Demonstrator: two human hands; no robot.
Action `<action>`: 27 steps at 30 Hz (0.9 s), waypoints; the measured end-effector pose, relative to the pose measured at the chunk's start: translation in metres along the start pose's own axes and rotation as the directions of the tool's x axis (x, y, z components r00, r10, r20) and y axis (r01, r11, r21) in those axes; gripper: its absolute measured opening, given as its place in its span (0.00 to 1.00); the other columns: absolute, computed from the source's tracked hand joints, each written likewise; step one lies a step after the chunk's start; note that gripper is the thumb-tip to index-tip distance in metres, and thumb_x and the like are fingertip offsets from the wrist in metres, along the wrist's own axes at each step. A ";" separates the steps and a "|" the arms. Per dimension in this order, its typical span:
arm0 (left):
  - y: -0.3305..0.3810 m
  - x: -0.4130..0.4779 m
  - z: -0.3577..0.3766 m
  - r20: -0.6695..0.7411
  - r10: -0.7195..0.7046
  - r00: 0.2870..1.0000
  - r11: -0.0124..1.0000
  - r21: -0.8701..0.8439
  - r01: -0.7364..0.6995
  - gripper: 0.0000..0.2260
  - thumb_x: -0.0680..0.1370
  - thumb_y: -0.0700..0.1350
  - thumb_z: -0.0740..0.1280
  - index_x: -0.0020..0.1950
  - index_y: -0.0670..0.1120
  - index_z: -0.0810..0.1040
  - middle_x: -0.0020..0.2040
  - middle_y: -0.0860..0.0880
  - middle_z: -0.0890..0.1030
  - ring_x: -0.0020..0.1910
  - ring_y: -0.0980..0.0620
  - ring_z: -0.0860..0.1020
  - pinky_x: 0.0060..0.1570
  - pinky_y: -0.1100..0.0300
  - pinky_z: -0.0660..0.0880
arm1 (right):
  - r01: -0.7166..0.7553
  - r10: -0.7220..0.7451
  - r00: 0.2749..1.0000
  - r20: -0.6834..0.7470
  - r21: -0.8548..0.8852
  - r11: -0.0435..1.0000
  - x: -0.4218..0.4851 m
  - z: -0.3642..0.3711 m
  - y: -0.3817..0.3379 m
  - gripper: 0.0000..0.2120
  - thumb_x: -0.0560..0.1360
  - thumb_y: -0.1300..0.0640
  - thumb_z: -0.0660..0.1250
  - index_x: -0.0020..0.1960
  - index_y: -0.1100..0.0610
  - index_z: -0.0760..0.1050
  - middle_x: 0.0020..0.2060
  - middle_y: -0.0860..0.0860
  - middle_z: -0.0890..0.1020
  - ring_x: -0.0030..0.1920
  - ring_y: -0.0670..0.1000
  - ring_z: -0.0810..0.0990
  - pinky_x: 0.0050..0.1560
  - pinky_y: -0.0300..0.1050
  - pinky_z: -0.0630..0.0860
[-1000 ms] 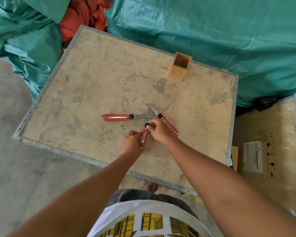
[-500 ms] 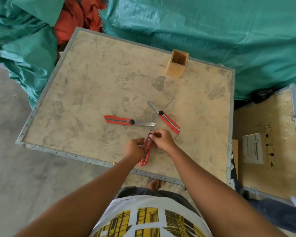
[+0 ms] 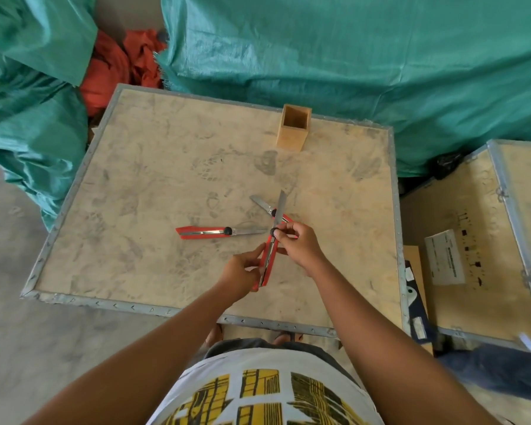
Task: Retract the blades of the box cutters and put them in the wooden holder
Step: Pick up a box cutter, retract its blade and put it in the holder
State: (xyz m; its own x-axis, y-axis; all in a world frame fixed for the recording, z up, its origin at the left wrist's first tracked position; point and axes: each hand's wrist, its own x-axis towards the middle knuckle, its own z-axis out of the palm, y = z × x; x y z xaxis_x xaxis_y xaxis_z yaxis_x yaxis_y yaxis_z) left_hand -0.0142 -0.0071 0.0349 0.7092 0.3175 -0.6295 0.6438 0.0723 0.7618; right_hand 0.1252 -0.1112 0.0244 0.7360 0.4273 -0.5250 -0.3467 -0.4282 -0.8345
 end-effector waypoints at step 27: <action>0.124 0.011 -0.060 0.102 0.384 0.917 0.889 -0.307 -0.338 0.26 0.77 0.31 0.67 0.72 0.49 0.72 0.60 0.48 0.84 0.54 0.50 0.85 0.48 0.55 0.83 | 0.400 -0.392 0.909 0.145 -0.032 0.916 0.004 -0.035 -0.134 0.10 0.76 0.62 0.73 0.58 0.59 0.84 0.53 0.56 0.86 0.49 0.53 0.88 0.46 0.53 0.86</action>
State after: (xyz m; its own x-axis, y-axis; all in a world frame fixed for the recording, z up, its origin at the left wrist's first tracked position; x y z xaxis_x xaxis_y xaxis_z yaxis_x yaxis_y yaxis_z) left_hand 0.0559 0.0619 0.1312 0.9275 0.2223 -0.3004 0.2444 0.2473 0.9376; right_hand 0.1954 -0.0801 0.1404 0.7205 0.6712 -0.1740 -0.0045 -0.2465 -0.9691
